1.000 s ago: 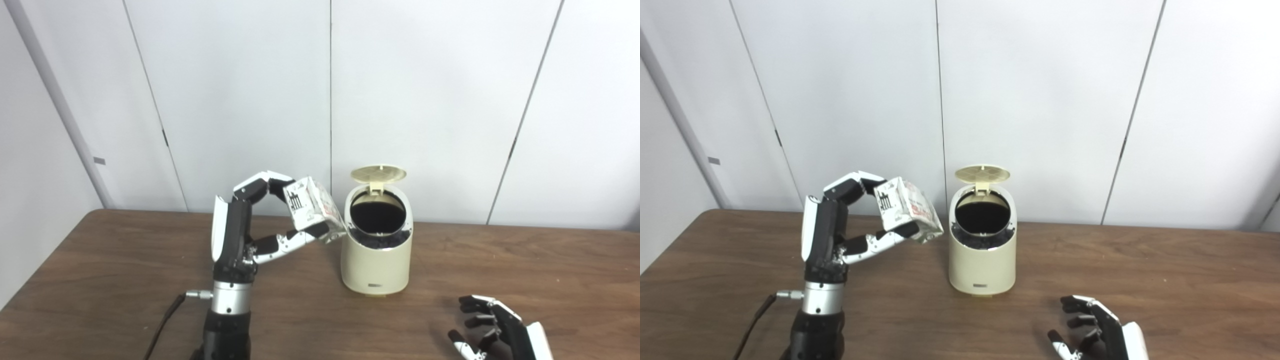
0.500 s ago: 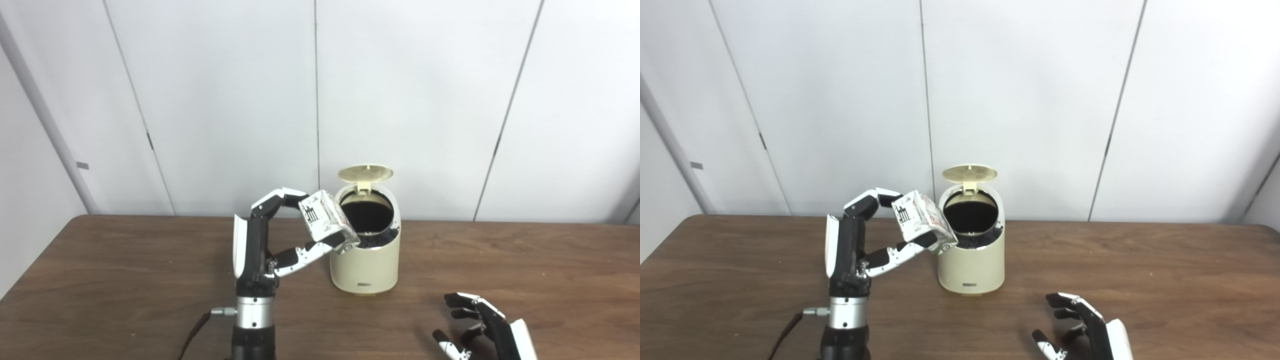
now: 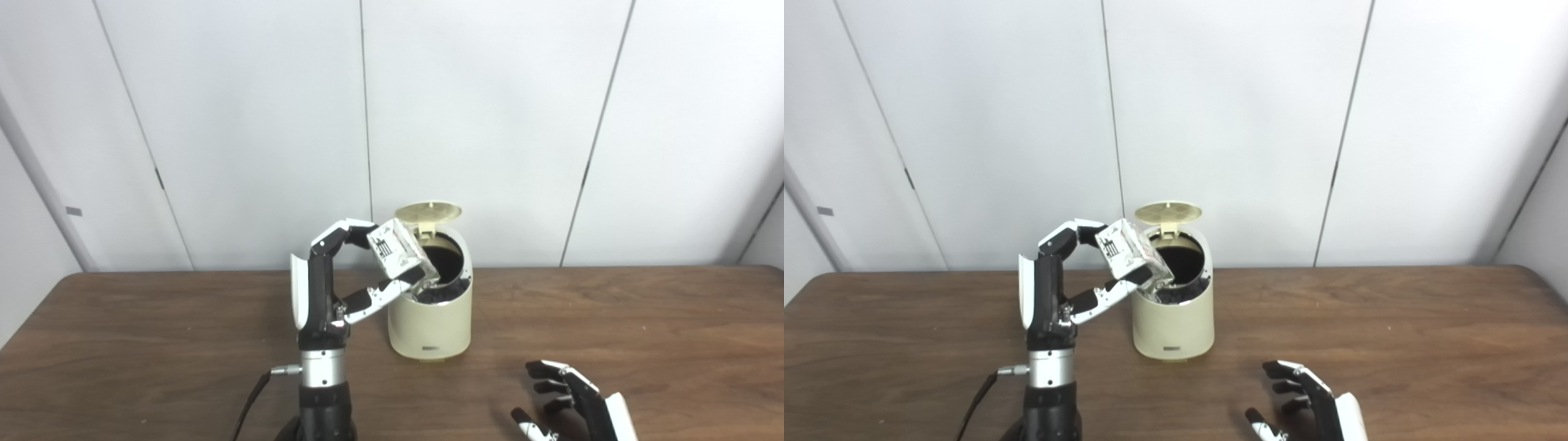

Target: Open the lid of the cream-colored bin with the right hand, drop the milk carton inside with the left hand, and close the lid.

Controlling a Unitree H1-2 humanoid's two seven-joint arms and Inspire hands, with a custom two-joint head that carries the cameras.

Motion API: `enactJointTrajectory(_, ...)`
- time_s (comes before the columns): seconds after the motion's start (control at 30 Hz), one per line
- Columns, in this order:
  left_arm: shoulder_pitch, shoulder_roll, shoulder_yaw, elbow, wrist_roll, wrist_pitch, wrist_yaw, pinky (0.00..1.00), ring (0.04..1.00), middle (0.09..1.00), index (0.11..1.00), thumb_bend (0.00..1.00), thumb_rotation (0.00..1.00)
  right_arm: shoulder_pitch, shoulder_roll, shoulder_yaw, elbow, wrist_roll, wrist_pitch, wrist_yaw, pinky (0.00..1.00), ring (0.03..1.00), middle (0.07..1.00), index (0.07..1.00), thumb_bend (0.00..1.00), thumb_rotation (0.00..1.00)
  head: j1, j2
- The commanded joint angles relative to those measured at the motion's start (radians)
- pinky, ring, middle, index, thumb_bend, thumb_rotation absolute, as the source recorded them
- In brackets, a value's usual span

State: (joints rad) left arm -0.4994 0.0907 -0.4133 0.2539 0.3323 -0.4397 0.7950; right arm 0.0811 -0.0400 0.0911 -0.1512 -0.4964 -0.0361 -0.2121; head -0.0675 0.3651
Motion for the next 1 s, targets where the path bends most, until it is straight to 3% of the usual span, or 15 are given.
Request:
enactJointTrajectory(0.0,-0.080,0.007,-0.026,0.011,0.026,-0.030,0.074,0.50,0.482,0.454,0.507,0.50,0.00,0.034,0.012,0.013,0.011,-0.008,-0.020,-0.008,0.55,0.656,0.696,0.684,0.31,0.00,0.000,0.000)
enactJointTrajectory(0.17,-0.123,0.003,-0.065,0.067,-0.011,-0.030,0.137,0.45,0.475,0.459,0.502,0.50,0.00,0.044,0.010,0.018,-0.006,-0.001,-0.012,0.002,0.49,0.609,0.687,0.694,0.31,0.00,-0.001,0.002)
enactJointTrajectory(0.4,-0.155,-0.024,-0.065,0.153,-0.058,-0.030,0.147,0.43,0.464,0.468,0.487,0.50,0.00,0.049,0.016,0.019,-0.028,-0.004,0.018,0.011,0.54,0.647,0.693,0.697,0.30,0.00,-0.011,0.012)
enactJointTrajectory(0.63,-0.177,-0.052,-0.065,0.277,-0.118,-0.030,0.129,0.41,0.464,0.468,0.485,0.50,0.00,0.052,0.009,0.023,-0.020,-0.016,0.007,0.007,0.40,0.539,0.660,0.702,0.30,0.00,-0.019,0.012)
enactJointTrajectory(0.97,-0.214,-0.064,-0.086,0.445,-0.111,-0.030,0.173,0.36,0.454,0.479,0.478,0.50,0.00,0.059,0.010,0.028,-0.026,-0.019,0.015,0.014,0.51,0.631,0.688,0.698,0.31,0.00,-0.024,0.011)
